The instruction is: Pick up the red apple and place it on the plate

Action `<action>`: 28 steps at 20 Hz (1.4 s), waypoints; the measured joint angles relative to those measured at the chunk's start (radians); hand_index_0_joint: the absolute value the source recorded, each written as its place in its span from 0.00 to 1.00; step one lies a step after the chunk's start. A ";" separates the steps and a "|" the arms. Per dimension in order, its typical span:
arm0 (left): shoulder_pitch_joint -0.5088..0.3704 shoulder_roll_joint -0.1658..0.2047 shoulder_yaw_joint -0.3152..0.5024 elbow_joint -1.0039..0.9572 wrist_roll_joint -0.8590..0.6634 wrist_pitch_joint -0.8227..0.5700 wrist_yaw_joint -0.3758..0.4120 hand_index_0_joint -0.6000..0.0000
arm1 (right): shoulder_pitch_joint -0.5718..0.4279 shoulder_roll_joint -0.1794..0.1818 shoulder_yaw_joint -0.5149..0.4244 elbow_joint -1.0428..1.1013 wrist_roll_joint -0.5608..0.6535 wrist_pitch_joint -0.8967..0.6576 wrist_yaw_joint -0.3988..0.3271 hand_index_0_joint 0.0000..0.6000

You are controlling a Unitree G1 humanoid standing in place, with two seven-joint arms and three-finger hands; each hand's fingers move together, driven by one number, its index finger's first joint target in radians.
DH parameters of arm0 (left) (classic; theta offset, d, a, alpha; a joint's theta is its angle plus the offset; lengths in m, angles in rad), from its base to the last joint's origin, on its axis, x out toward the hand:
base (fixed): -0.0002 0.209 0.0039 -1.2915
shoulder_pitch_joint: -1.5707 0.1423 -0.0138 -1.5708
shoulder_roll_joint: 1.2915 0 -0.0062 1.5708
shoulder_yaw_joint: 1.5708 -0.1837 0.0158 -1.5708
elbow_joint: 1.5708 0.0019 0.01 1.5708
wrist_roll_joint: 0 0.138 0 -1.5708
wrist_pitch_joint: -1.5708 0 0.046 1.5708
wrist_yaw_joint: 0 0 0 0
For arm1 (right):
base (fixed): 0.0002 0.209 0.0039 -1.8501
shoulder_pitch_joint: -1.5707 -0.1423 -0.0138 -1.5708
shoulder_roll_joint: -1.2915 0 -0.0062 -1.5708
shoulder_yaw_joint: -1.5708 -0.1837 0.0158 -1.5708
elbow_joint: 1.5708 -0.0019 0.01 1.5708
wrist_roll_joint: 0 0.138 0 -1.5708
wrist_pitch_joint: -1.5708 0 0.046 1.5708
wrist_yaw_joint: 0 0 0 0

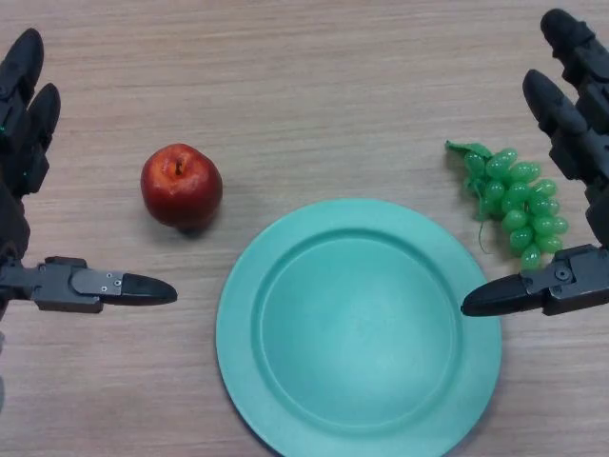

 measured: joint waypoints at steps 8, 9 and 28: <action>-0.032 0.008 -0.001 0.040 0.004 -0.002 0.002 1.00 | 0.017 0.006 0.025 -0.014 0.008 0.000 -0.006 0.00; -0.046 0.012 -0.002 0.068 0.007 -0.006 0.003 1.00 | 0.020 0.006 0.024 -0.007 0.008 -0.002 -0.005 0.00; -0.469 0.014 -0.231 0.931 0.219 -0.168 0.088 1.00 | 0.098 0.002 -0.120 -0.034 0.171 -0.020 0.048 0.00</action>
